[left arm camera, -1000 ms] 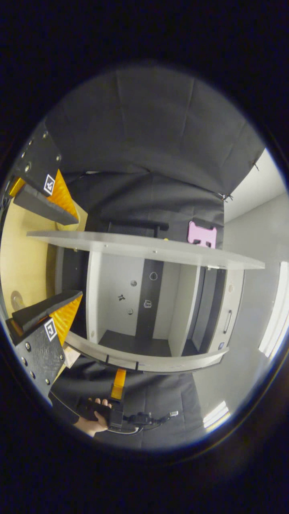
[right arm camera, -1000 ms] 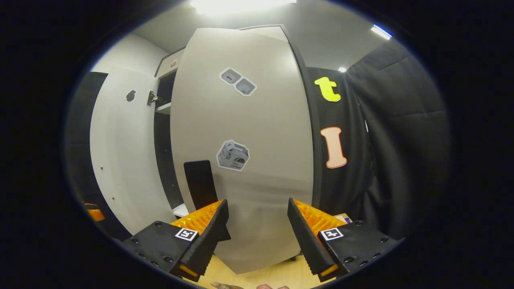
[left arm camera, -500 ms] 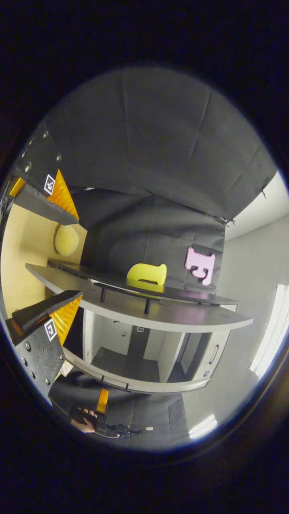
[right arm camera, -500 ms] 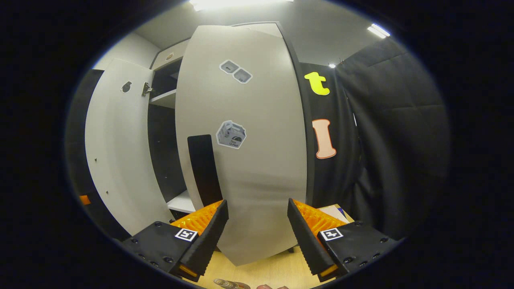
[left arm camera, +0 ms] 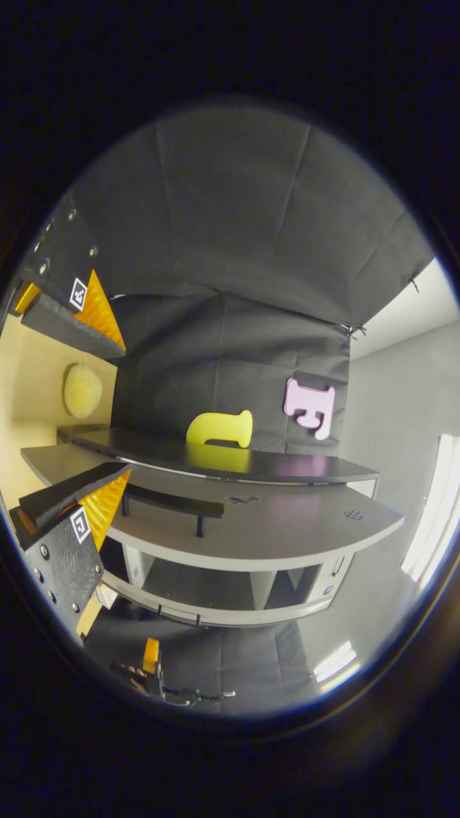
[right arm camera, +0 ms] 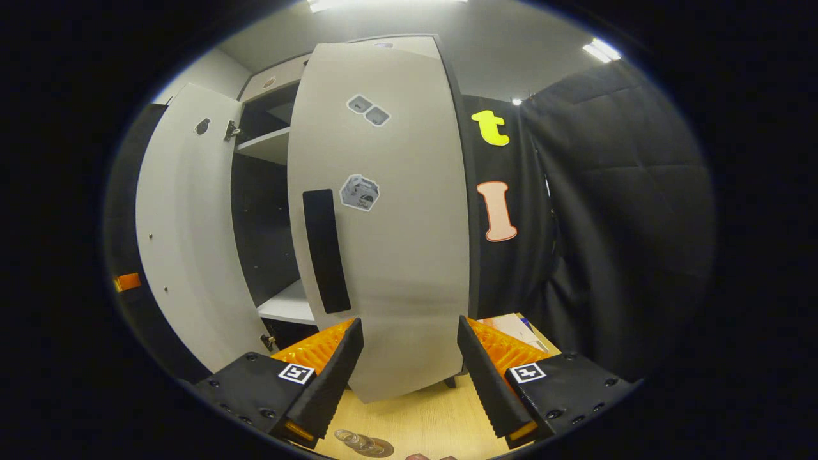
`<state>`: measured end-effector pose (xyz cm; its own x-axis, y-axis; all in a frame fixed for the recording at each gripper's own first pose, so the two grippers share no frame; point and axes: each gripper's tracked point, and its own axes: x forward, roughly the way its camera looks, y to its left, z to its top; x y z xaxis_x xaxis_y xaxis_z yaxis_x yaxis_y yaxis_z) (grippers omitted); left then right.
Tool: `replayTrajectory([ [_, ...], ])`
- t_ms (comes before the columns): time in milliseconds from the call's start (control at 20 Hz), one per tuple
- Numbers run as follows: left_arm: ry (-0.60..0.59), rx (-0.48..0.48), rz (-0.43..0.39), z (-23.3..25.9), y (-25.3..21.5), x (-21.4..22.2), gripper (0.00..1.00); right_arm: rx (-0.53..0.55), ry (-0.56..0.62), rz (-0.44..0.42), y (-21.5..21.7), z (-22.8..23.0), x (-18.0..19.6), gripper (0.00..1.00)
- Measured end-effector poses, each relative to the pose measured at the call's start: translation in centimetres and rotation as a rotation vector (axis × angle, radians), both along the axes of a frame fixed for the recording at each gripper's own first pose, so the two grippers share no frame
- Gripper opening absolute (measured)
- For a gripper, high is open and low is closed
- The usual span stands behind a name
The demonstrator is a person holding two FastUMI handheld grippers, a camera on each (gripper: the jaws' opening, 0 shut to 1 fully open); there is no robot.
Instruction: Grasp the bottle in the cabinet with the left hand and place it on the coaster, then close the right door with the right hand and the left door with the left hand.
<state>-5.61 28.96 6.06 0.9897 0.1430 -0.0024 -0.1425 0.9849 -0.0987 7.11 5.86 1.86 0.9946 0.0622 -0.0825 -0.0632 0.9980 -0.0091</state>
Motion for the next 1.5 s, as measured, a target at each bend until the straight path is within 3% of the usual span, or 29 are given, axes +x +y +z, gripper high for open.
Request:
replayTrajectory([
  [450, -0.005, -0.011, -0.146, -0.5, 0.1, 7.4, 0.94, -0.003, -0.009, -0.082, -1.7, -0.9, -2.2, 0.92],
  [600, -0.012, 0.015, -0.179, 0.5, -0.8, 8.2, 0.94, -0.008, -0.018, -0.096, -1.8, -0.9, -2.5, 0.95],
  [700, -0.020, 0.021, -0.199, 1.2, -1.5, 8.6, 0.94, -0.018, -0.019, -0.093, -1.7, -1.1, -2.7, 0.92],
  [900, -0.030, 0.053, -0.194, 2.2, -1.8, 8.4, 0.94, -0.004, -0.007, -0.085, -1.2, -1.6, -2.5, 0.95],
  [1200, -0.014, 0.051, -0.234, 2.1, -3.5, 8.7, 0.94, -0.004, 0.005, -0.068, -0.8, -2.3, -2.3, 0.92],
  [1500, -0.015, 0.078, -0.254, 2.2, -7.1, 9.3, 0.94, -0.010, -0.007, -0.054, -1.6, -2.1, -2.3, 0.95],
])
